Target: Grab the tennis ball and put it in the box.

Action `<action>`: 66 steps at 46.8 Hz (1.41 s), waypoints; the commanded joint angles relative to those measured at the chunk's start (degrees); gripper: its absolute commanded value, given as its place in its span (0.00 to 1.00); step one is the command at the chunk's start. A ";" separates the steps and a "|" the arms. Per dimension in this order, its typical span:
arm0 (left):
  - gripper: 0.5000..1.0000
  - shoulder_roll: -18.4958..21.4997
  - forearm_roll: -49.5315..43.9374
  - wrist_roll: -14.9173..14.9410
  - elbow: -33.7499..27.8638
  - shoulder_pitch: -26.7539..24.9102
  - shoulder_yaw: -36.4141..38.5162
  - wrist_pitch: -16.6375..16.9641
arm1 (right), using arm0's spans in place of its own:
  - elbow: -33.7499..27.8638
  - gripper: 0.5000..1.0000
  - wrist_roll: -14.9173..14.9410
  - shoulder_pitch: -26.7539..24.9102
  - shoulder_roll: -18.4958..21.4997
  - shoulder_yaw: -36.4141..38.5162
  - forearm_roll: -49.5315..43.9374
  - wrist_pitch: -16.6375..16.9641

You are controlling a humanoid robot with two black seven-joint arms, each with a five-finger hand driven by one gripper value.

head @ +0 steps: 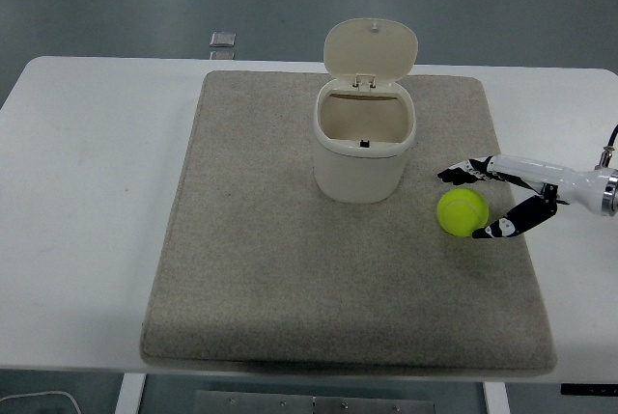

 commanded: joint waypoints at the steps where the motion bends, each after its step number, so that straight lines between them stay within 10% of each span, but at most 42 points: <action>1: 0.98 0.00 0.00 0.00 0.00 -0.01 0.00 0.00 | -0.01 0.81 0.00 -0.29 0.06 -0.01 -1.06 -0.63; 32: 0.98 0.00 0.00 0.00 0.00 -0.01 0.00 0.00 | -0.01 0.58 0.70 -1.09 0.85 -0.09 -1.94 -2.39; 47: 0.98 0.00 0.00 0.00 0.00 -0.01 0.00 0.00 | 0.08 0.36 0.96 -1.00 0.94 -0.01 -1.85 -2.47; 58: 0.98 0.00 0.00 0.00 0.00 -0.01 0.00 0.00 | 1.22 0.00 2.98 -0.30 -0.03 1.13 -0.97 -3.35; 66: 0.98 0.00 0.00 0.00 0.00 -0.01 0.00 0.00 | 4.47 0.00 4.65 1.02 -1.52 2.45 -0.97 -5.37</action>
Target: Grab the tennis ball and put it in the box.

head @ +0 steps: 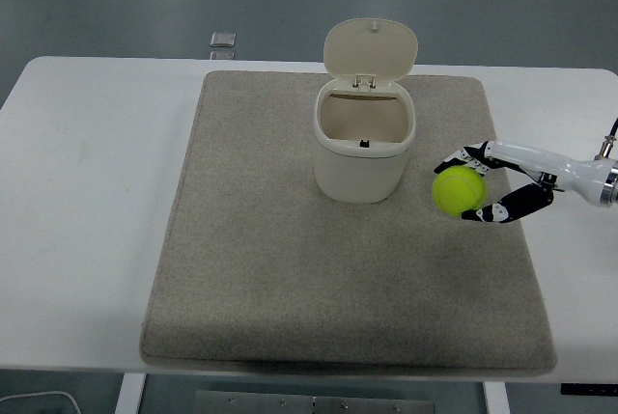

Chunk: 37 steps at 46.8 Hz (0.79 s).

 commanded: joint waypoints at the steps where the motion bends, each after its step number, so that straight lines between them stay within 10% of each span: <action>1: 0.98 0.00 0.00 0.00 0.00 -0.01 0.00 0.00 | 1.70 0.00 0.59 1.66 -0.90 0.36 0.08 -0.29; 20: 0.98 0.00 0.00 0.00 0.00 -0.01 0.00 0.00 | 2.15 0.00 1.12 14.41 -1.00 0.18 2.18 0.59; 37: 0.98 0.00 0.00 0.00 0.00 -0.01 0.00 0.00 | -2.16 0.00 -3.80 16.43 7.35 -0.70 2.89 0.50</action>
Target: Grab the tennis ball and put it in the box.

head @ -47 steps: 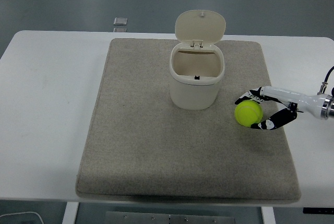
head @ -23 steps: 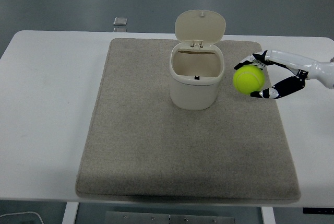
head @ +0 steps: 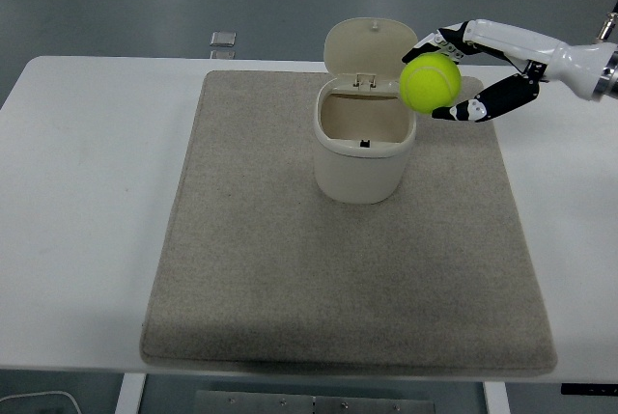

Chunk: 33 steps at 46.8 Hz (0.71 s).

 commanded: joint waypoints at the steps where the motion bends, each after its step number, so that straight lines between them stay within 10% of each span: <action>1: 0.98 0.00 0.00 0.00 0.00 0.01 0.00 0.00 | -0.65 0.00 -1.52 -0.16 2.34 -0.12 0.00 -0.09; 13: 0.98 0.00 0.00 0.00 0.00 0.01 0.00 0.00 | -0.65 0.00 -2.05 -0.60 4.36 -0.03 0.18 -0.79; 33: 0.98 0.00 0.00 0.00 0.00 0.01 0.00 0.00 | -1.09 0.53 -2.05 -2.54 6.91 -0.29 0.09 -3.78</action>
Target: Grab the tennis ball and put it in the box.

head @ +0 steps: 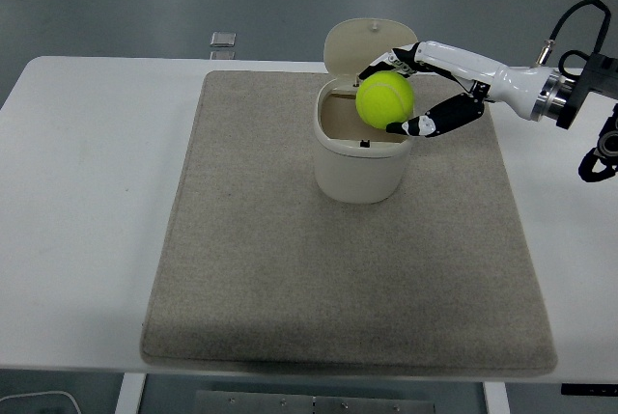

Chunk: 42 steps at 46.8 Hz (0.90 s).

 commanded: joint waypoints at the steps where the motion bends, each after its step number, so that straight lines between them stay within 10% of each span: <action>1: 0.98 0.00 0.00 0.00 0.00 -0.01 -0.01 0.00 | -0.21 0.56 0.00 -0.28 0.09 0.00 -0.04 -0.13; 9: 0.98 0.00 0.00 0.00 0.00 -0.01 -0.01 0.00 | -0.73 0.72 0.00 -0.46 0.09 -0.17 -0.04 -0.31; 35: 0.98 0.00 0.00 0.00 0.00 -0.01 -0.01 0.00 | -0.65 0.76 0.27 -1.17 -0.88 0.09 1.01 0.66; 42: 0.98 0.00 0.00 0.00 0.00 -0.01 -0.01 0.00 | -0.03 0.76 0.18 -0.90 -3.60 1.06 8.21 8.64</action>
